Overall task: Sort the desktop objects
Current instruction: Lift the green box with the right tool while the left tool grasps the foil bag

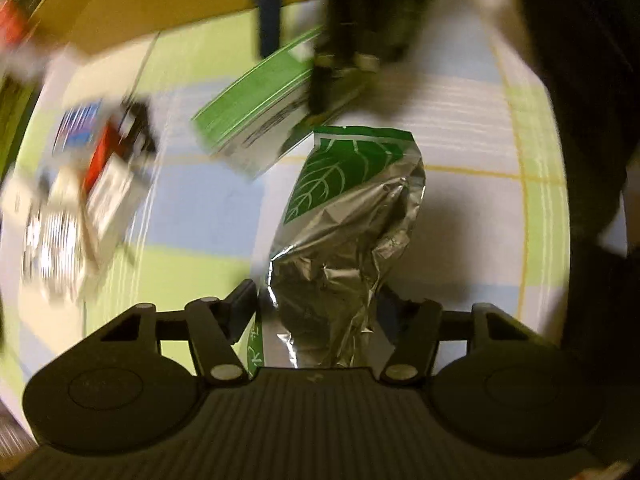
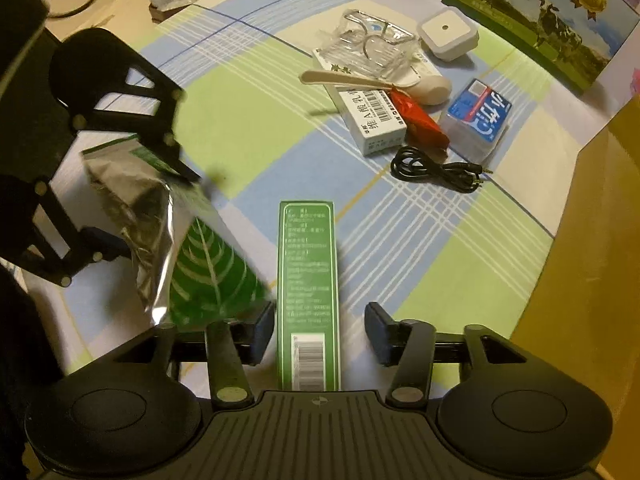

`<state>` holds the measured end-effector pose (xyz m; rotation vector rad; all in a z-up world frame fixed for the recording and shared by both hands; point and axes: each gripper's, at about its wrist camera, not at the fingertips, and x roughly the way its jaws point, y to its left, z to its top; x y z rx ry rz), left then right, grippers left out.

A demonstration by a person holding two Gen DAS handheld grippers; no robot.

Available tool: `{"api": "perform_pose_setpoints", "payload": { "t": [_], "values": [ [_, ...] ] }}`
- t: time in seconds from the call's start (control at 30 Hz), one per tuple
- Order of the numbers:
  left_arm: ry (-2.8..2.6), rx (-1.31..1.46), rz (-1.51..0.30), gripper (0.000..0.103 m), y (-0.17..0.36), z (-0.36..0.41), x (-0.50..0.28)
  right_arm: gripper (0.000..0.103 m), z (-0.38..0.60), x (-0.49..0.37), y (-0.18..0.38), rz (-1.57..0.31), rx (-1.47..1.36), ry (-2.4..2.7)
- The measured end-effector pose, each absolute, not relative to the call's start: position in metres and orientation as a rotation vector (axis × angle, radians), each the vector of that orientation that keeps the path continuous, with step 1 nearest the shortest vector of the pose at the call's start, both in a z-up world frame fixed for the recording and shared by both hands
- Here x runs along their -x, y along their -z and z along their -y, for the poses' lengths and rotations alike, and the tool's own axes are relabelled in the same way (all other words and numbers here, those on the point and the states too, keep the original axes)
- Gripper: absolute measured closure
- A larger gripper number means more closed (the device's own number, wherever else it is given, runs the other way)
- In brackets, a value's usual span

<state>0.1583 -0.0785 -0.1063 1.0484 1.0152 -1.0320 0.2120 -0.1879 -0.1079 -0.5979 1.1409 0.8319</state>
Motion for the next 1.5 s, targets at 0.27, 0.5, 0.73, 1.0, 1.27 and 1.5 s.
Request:
{"api": "perform_pose_setpoints", "payload": {
  "t": [0.27, 0.5, 0.73, 1.0, 1.27, 1.5],
  "values": [
    [0.699, -0.673, -1.27, 0.045, 0.1, 0.043, -0.192, 0.075, 0.183, -0.221, 0.117, -1.195, 0.528, -0.807],
    [0.748, -0.742, -1.193, 0.03, 0.103, 0.05, -0.191, 0.076, 0.192, -0.218, 0.115, -1.222, 0.507, -0.776],
    [0.744, -0.777, -1.242, 0.045, 0.116, 0.066, -0.192, 0.06, 0.194, -0.217, 0.111, -1.192, 0.494, -0.775],
    [0.67, -0.656, -1.289, 0.048, 0.113, 0.049, -0.194, 0.051, 0.193, -0.216, 0.116, -1.19, 0.498, -0.797],
    [0.664, -0.668, -1.291, 0.045, 0.12, 0.049, -0.196, 0.075, 0.194, -0.217, 0.123, -1.209, 0.498, -0.782],
    [0.607, -0.599, -1.296, 0.057, 0.109, 0.042, -0.193, 0.075, 0.2, -0.209, 0.107, -1.178, 0.47, -0.761]
  ]
}}
